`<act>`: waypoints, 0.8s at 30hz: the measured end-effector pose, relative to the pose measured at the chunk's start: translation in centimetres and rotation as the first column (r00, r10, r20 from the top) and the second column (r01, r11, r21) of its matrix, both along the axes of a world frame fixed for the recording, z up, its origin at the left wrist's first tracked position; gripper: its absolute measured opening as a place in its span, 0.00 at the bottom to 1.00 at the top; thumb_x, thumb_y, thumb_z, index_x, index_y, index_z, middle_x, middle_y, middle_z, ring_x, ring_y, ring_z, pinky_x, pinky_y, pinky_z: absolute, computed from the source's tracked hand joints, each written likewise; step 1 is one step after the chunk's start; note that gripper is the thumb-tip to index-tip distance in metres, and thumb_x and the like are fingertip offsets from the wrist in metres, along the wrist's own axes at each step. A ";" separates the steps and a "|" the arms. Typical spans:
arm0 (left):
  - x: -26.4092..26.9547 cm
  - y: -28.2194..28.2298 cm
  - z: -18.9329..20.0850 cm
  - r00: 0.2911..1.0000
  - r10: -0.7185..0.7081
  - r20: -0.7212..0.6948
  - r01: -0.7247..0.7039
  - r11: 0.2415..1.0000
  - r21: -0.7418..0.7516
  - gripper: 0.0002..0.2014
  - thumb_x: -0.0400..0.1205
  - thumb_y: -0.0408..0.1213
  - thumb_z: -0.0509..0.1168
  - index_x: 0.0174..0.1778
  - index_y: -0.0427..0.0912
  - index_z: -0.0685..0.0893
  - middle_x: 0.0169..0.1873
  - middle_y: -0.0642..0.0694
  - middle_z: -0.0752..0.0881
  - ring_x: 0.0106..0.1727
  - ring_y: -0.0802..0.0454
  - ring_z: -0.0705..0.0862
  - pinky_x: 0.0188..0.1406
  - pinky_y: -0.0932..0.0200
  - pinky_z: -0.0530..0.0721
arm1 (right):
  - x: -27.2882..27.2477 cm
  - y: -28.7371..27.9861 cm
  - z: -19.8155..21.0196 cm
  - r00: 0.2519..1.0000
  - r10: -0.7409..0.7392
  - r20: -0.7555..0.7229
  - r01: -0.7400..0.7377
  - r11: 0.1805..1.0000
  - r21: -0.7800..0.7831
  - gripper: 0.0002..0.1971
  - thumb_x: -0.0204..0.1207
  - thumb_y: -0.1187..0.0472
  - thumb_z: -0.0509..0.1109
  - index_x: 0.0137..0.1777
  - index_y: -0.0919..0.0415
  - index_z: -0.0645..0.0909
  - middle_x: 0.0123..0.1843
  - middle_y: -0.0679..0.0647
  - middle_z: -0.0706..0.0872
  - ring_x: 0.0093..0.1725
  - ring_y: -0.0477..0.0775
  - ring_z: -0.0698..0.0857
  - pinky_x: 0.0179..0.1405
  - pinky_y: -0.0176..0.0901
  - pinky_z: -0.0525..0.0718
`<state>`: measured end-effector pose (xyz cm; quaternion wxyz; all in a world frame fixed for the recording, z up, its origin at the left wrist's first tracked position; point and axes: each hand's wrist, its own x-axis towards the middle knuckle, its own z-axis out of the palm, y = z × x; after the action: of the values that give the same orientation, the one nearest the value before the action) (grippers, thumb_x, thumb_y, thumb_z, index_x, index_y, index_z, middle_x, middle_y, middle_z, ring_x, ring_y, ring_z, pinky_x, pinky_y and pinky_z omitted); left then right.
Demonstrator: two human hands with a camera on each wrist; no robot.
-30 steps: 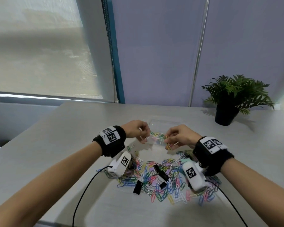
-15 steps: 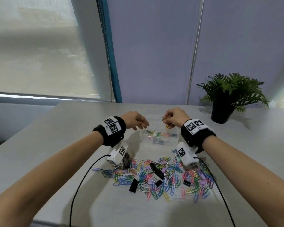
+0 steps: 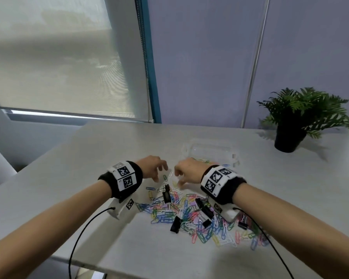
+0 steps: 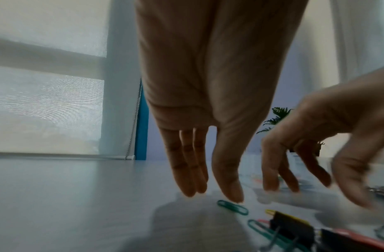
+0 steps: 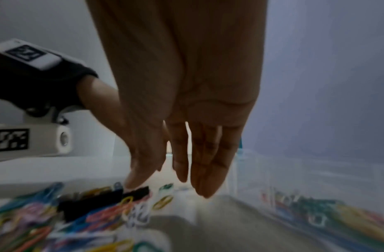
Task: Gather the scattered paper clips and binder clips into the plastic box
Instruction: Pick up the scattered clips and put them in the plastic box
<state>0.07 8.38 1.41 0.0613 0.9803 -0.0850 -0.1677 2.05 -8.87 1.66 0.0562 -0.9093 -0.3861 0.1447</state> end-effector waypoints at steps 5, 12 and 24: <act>1.2 0.0 -0.2 0.998 -0.056 0.009 0.056 0.998 -0.012 0.29 0.76 0.20 0.65 0.73 0.44 0.72 0.67 0.38 0.73 0.63 0.43 0.79 0.58 0.57 0.78 | -1.0 0.7 -1.5 0.997 0.049 0.058 -0.042 0.992 -0.121 0.32 0.68 0.45 0.75 0.66 0.63 0.72 0.64 0.59 0.75 0.62 0.61 0.77 0.54 0.49 0.76; 2.2 -1.1 -0.9 0.987 -0.160 -0.014 0.160 0.987 -0.006 0.23 0.73 0.25 0.70 0.65 0.38 0.78 0.59 0.35 0.77 0.57 0.41 0.82 0.57 0.54 0.77 | -0.7 0.2 -1.8 0.995 -0.004 -0.097 0.006 1.000 0.022 0.06 0.71 0.68 0.74 0.46 0.63 0.82 0.31 0.46 0.77 0.36 0.47 0.76 0.29 0.35 0.71; 2.6 -1.0 -1.5 0.986 -0.162 0.025 0.162 0.987 0.011 0.10 0.73 0.31 0.71 0.50 0.34 0.83 0.45 0.39 0.87 0.45 0.48 0.80 0.46 0.59 0.74 | -1.5 -2.7 -1.3 0.988 0.052 -0.146 -0.043 0.997 0.066 0.08 0.73 0.73 0.64 0.49 0.67 0.82 0.33 0.49 0.83 0.36 0.49 0.82 0.24 0.23 0.70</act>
<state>2.66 7.41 -0.09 0.0418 0.9725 -0.1643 -0.1599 0.54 -11.52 0.38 0.1095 -0.8845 -0.4066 0.2009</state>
